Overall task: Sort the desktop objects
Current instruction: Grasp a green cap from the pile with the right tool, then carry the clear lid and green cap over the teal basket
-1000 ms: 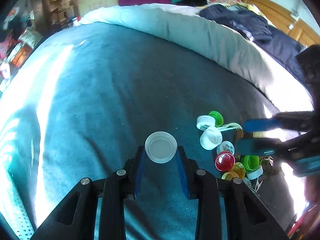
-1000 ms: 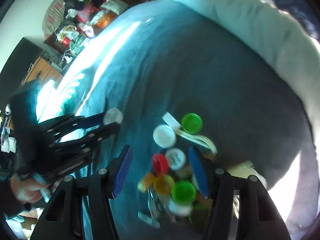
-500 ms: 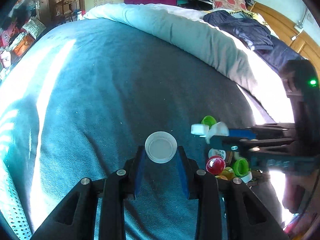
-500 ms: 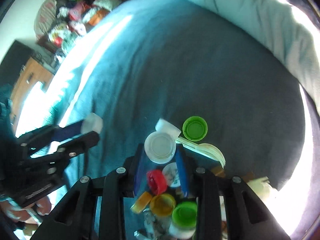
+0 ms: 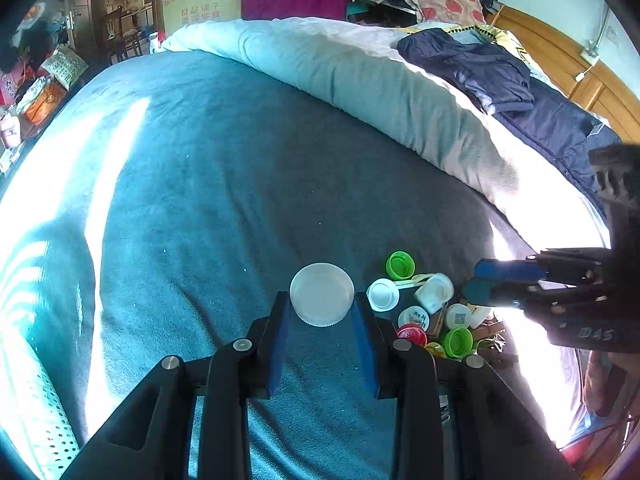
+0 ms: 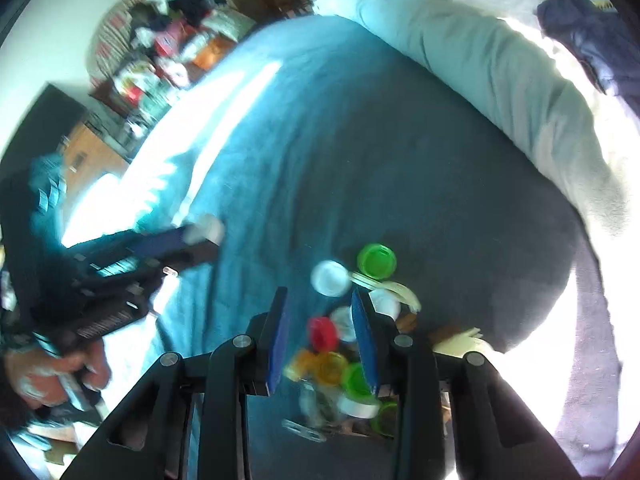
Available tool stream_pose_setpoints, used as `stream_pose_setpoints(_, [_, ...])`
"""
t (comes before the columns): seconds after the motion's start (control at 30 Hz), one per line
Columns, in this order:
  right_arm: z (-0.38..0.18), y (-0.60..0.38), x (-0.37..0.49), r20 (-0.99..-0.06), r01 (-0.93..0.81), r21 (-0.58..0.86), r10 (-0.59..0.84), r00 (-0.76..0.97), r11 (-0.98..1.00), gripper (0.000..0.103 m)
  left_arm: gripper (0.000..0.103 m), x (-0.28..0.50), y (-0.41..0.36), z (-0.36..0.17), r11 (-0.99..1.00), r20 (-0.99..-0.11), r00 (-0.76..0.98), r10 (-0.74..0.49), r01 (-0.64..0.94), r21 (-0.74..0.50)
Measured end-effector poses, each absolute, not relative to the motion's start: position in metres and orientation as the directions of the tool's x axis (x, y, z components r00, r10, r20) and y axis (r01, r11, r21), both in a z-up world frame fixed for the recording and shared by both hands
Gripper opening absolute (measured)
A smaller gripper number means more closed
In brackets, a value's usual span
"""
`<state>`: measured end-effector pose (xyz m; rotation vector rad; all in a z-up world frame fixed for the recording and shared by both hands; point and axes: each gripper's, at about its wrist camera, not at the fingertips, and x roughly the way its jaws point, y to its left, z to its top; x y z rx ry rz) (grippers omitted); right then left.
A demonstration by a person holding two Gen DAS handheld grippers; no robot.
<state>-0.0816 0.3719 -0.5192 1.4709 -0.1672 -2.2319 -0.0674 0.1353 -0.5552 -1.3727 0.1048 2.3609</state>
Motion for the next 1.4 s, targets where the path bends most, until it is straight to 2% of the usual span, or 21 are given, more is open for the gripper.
stream_pose_setpoints(0.07, [-0.525, 0.368, -0.086, -0.857, 0.300, 0.286, -0.383, -0.344, -0.910, 0.032, 0.032, -0.066, 0.135, -0.558, -0.917, -0.849, -0.431, 0.305, -0.372, -0.141])
stream_pose_setpoints(0.17, [-0.540, 0.371, -0.104, -0.858, 0.311, 0.277, -0.380, -0.346, -0.909, 0.034, 0.032, -0.063, 0.136, -0.561, -0.918, -0.855, -0.421, 0.304, -0.370, -0.144])
stream_pose_setpoints(0.47, [-0.601, 0.351, -0.156, -0.916, 0.363, 0.233, -0.329, -0.230, -0.902, 0.034, 0.032, -0.063, 0.143, -0.562, -0.920, -0.854, -0.418, 0.309, -0.358, -0.158])
stream_pose_setpoints(0.63, [-0.597, 0.358, -0.154, -0.920, 0.353, 0.215, -0.311, -0.240, -0.910, 0.028, 0.032, -0.064, 0.146, -0.556, -0.921, -0.852, -0.423, 0.309, -0.358, -0.156])
stream_pose_setpoints(0.8, [-0.543, 0.374, -0.144, -0.902, 0.319, 0.235, -0.328, -0.280, -0.918, 0.028, 0.032, -0.064, 0.145, -0.532, -0.926, -0.852, -0.430, 0.298, -0.347, -0.149])
stream_pose_setpoints(1.07, [-0.423, 0.361, -0.117, -0.864, 0.325, 0.228, -0.345, -0.367, -0.918, 0.028, 0.032, -0.061, 0.128, -0.455, -0.945, -0.849, -0.467, 0.248, -0.309, -0.106])
stream_pose_setpoints(1.4, [-0.341, 0.303, -0.102, -0.837, 0.381, 0.201, -0.360, -0.412, -0.902, 0.028, 0.032, -0.062, 0.096, -0.380, -0.960, -0.825, -0.528, 0.201, -0.276, -0.057])
